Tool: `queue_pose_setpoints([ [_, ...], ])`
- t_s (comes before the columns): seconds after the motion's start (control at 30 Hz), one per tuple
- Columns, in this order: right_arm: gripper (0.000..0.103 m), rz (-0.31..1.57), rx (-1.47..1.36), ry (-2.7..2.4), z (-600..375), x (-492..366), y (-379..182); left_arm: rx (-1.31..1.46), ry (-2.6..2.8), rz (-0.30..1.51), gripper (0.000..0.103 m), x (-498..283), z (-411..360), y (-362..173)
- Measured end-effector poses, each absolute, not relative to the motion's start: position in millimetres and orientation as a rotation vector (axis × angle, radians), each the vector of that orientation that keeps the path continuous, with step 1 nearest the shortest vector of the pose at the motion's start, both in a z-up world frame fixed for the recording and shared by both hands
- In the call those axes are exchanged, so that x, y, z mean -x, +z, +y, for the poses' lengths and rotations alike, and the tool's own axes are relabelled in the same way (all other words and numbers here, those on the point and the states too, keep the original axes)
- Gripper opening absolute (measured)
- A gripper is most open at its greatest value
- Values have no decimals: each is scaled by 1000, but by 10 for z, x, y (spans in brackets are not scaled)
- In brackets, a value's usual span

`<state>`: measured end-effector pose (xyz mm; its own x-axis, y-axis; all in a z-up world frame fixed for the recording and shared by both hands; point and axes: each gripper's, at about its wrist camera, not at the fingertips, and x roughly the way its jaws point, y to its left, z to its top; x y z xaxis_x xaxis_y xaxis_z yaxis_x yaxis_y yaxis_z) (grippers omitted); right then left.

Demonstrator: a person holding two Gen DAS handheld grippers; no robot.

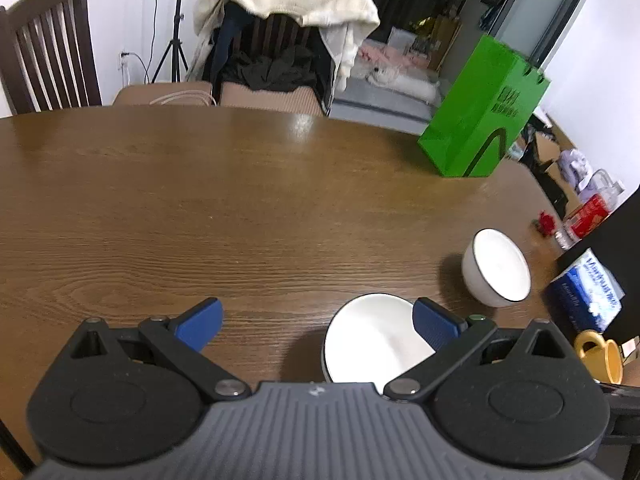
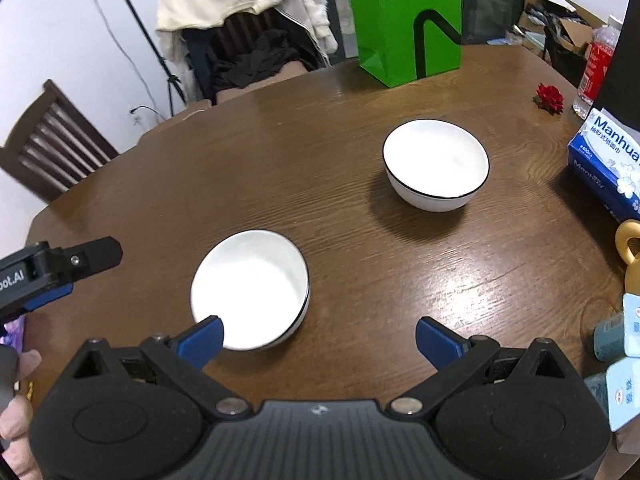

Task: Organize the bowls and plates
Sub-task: 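Lower both open grippers onto the rim of the larger white bowl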

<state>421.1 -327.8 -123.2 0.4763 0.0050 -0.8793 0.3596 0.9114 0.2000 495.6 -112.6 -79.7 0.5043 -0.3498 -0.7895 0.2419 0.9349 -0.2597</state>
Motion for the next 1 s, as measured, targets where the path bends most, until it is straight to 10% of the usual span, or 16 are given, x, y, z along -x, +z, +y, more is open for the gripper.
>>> queue_pose_setpoints([
  [0.4, 80, 1127, -426, -274, -3447, -4678, -1625, 98, -364, 1088, 97, -5297, -1300, -1269],
  [1.0, 33, 1228, -462, -240, -3351, -4906, -2103, 105, -472, 1191, 13, -5341, -1428, -1578],
])
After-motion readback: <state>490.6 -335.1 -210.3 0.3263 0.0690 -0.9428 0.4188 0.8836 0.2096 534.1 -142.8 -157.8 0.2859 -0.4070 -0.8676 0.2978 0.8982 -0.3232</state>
